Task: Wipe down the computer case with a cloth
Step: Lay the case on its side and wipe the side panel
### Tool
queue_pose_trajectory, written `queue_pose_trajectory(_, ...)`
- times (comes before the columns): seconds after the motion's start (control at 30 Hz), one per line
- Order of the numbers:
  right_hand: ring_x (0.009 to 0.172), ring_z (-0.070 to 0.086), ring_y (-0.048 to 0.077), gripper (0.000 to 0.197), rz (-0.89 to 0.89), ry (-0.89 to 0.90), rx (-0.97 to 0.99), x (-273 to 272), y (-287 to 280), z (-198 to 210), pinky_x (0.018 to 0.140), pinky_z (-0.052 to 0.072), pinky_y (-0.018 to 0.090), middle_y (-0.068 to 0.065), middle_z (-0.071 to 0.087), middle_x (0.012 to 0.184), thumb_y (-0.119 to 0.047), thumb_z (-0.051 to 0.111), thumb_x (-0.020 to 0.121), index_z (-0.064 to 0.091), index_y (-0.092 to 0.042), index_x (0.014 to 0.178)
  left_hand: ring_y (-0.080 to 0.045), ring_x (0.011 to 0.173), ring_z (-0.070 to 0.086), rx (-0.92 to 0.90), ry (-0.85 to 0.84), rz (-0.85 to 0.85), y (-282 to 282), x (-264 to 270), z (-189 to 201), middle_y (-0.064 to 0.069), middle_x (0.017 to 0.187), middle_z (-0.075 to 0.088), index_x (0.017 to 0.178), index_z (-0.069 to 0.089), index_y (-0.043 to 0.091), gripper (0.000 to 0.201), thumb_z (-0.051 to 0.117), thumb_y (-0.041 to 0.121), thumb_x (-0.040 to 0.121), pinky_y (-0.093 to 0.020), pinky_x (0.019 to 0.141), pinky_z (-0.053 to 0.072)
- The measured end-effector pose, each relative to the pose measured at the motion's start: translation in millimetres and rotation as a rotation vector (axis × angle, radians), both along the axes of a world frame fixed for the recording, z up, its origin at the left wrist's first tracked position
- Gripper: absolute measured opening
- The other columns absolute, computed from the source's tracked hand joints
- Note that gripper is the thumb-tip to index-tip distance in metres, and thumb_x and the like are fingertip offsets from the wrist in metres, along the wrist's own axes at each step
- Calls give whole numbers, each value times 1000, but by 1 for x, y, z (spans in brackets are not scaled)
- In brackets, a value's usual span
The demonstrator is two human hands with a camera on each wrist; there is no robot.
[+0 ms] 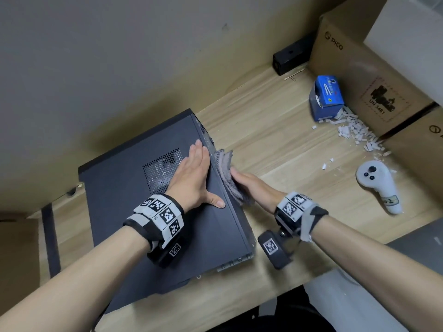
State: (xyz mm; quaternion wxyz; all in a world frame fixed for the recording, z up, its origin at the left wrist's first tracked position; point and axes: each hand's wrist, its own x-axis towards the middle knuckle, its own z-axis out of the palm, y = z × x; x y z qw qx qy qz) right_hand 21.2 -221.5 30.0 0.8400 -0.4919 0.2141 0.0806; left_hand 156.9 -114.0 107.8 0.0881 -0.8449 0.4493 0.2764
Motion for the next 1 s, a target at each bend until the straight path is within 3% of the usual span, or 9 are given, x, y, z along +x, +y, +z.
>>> queue_pose_trajectory(0.07, 121, 60, 14, 50, -34, 15, -11, 20, -5, -11, 108, 41, 31, 8, 64, 131, -39, 31, 107, 56, -6, 136, -24, 148, -19, -1, 2, 2, 0, 0, 0, -13, 159, -26, 153, -14, 4, 155, 83, 65, 49, -36, 122, -2)
queue_pose_trajectory(0.13, 121, 60, 18, 50, -59, 38, -8, 31, -7, -22, 107, 43, 30, 12, 62, 133, -36, 31, 108, 54, -2, 137, -24, 148, -20, 1, 3, 6, 0, 0, 1, -12, 159, -26, 153, -14, 5, 155, 84, 65, 49, -37, 122, -2)
queue_pose_trajectory(0.23, 110, 65, 23, 51, -71, 103, -14, 34, -7, -38, 92, 51, 26, 17, 64, 128, -36, 33, 107, 56, 1, 133, -23, 148, -20, 8, 0, 5, 0, 0, 1, -12, 159, -26, 153, -14, 5, 155, 83, 66, 49, -36, 122, -3)
queue_pose_trajectory(0.27, 109, 65, 26, 52, -72, 128, -12, 33, -5, -43, 89, 52, 29, 19, 65, 126, -38, 34, 107, 58, 1, 131, -23, 148, -20, 7, 0, 5, -1, -1, 1, -12, 159, -26, 153, -14, 5, 155, 83, 65, 49, -36, 122, -3)
queue_pose_trajectory(0.33, 115, 63, 35, 52, -80, 168, 3, 27, -2, -53, 97, 51, 37, 23, 65, 124, -38, 35, 106, 59, 3, 128, -23, 148, -20, 7, 1, 9, -1, -1, 2, -12, 159, -26, 153, -13, 5, 154, 84, 65, 49, -35, 121, -3)
queue_pose_trajectory(0.5, 116, 63, 35, 52, -56, 215, 65, -11, 11, -62, 108, 44, 46, 25, 66, 122, -35, 35, 107, 60, 7, 126, -24, 149, -17, 3, -10, 6, -1, -2, 4, -12, 160, -24, 153, -11, 5, 154, 83, 65, 49, -36, 122, -1)
queue_pose_trajectory(0.63, 123, 56, 44, 55, -41, 226, 148, -50, 23, -70, 112, 37, 54, 29, 62, 125, -39, 38, 105, 59, 7, 127, -24, 149, -17, -3, -10, 0, 0, -1, 4, -12, 160, -24, 153, -11, 5, 153, 83, 65, 50, -37, 122, -1)
queue_pose_trajectory(0.77, 126, 52, 45, 55, -73, 252, 237, -55, 25, -63, 112, 37, 53, 26, 61, 128, -42, 39, 103, 58, 2, 131, -23, 149, -17, -9, -11, 0, 0, 1, 2, -11, 160, -24, 154, -11, 6, 154, 83, 67, 48, -36, 122, -1)
queue_pose_trajectory(1.0, 118, 62, 34, 69, -42, 307, 206, 20, -9, -56, 112, 39, 51, 17, 67, 125, -64, 49, 93, 60, -9, 132, -21, 148, -21, -15, -7, -19, 2, 5, -5, -10, 159, -28, 153, -16, 6, 156, 80, 71, 48, -34, 121, -4)
